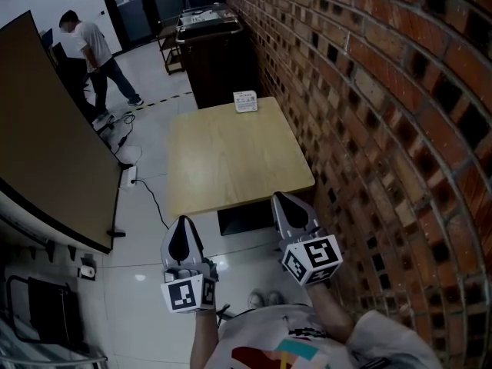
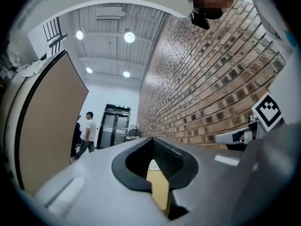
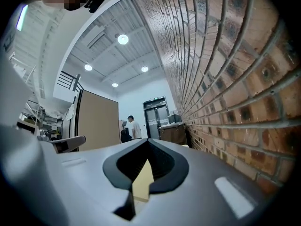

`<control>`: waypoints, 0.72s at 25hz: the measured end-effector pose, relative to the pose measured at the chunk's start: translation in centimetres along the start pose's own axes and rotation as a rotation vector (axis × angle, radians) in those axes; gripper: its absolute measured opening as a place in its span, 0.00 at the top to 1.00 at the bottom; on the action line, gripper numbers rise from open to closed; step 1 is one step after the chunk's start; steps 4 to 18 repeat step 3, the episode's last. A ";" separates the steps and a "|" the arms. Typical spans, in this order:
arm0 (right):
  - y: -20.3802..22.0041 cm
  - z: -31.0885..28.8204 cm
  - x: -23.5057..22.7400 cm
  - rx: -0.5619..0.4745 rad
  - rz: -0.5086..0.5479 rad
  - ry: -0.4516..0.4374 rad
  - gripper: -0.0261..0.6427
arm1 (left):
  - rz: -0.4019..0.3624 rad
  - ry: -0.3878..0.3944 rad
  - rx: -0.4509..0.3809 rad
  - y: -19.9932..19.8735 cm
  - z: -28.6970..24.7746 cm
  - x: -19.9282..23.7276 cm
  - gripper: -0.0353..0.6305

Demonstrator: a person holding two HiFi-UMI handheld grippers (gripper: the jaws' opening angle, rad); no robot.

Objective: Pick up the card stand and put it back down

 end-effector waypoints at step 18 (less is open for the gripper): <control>0.2 0.1 0.0 -0.002 0.002 -0.001 0.96 | 0.004 0.001 0.000 -0.1 0.2 0.0 0.94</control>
Point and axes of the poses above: the fingertips, and each gripper's own axes: z backward along the fingers, x to its left, y out of its underside, the point moved 9 cm from there along z, backward along the fingers, and after that the axes turned 5 degrees about x, right-handed, at the moved point
